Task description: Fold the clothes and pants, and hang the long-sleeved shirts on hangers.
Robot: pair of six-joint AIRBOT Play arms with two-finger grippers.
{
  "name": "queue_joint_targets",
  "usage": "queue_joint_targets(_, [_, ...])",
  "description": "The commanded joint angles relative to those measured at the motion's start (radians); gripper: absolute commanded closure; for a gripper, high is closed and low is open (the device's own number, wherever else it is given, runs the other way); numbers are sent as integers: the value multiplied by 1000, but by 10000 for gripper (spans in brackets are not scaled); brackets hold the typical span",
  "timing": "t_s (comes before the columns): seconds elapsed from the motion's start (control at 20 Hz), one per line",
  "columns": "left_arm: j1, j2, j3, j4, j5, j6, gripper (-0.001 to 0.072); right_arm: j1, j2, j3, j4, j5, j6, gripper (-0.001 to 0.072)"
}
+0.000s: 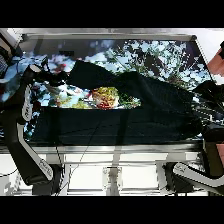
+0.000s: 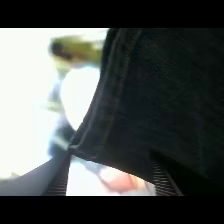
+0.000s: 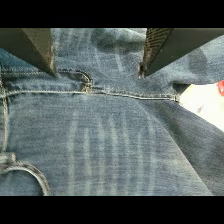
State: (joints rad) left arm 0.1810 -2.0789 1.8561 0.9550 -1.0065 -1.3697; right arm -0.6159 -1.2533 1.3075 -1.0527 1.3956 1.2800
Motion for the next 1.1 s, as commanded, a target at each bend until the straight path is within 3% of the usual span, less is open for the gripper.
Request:
queue_joint_targets(0.0, [-18, -6, 1, 17, 19, 2, 242, 25, 0, 1, 0, -27, 2, 121])
queue_joint_targets(0.05, [-25, -6, 1, 17, 26, 1, 278, 24, 0, 1, 2, -27, 2, 126])
queue_joint_targets(0.2, [-48, -6, 1, 17, 55, 28, 611, 24, 0, 1, 1, -26, 2, 126])
queue_joint_targets(0.25, [-51, -5, 1, 17, 58, 35, 673, 24, 0, 1, 1, -27, 3, 126])
queue_joint_targets(0.45, [-24, 35, 3, 81, 14, -6, 675, 24, 0, 1, 2, -27, 13, 127])
queue_joint_targets(0.55, [12, 107, 3, 274, -39, -92, 676, 25, -1, 0, 2, -27, 18, 128])
queue_joint_targets(0.7, [90, 242, 3, 680, -187, -197, 675, 33, -14, -2, 3, -27, 17, 129])
queue_joint_targets(0.8, [164, 324, 3, 855, -262, -218, 675, 67, -41, -3, 0, -45, 10, 137])
queue_joint_targets(0.85, [206, 355, 3, 866, -286, -218, 675, 90, -60, -3, 0, -63, 9, 169])
queue_joint_targets(1.05, [336, 394, 3, 810, -414, -224, 673, 208, -154, -3, 1, -144, 10, 167])
